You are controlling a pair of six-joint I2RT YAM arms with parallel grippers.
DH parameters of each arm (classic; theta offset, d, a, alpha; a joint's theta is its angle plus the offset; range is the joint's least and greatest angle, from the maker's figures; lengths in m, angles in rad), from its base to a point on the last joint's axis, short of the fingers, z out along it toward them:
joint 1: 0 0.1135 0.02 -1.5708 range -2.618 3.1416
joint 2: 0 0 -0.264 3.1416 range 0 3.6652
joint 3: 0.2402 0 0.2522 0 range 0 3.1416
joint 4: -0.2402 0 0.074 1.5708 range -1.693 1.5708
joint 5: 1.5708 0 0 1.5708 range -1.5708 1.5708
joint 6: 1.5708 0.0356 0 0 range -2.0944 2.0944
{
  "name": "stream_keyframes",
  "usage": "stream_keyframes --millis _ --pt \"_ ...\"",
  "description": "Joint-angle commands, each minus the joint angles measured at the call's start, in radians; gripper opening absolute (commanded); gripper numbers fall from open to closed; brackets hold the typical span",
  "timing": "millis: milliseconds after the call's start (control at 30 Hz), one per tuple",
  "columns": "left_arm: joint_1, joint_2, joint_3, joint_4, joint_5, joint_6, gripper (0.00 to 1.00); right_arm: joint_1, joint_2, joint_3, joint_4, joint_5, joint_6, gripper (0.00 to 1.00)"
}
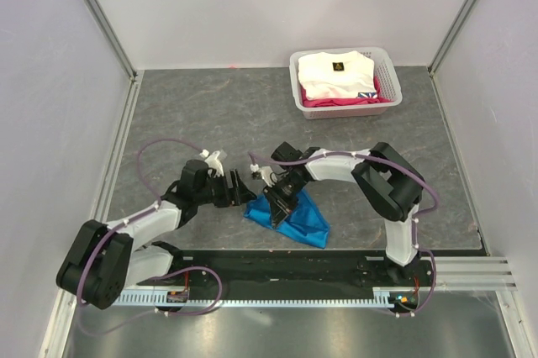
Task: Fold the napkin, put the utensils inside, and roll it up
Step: Roll the napkin with the utensil
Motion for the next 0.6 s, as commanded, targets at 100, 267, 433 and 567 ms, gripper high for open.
stream_keyframes --millis 100,267,433,567 --pt "0.002 -0.037 -0.073 0.194 0.129 -0.022 0.82 -0.043 0.134 0.05 -0.121 -0.07 -0.064 0.22" --pt "-0.002 0.012 -0.077 0.223 0.171 -0.017 0.77 -0.063 0.184 0.082 -0.131 -0.093 -0.073 0.22" --pt "-0.005 0.101 -0.068 0.259 0.188 -0.014 0.66 -0.073 0.206 0.096 -0.137 -0.104 -0.084 0.22" --pt "-0.009 0.144 -0.056 0.28 0.196 -0.016 0.52 -0.076 0.214 0.102 -0.14 -0.104 -0.09 0.22"
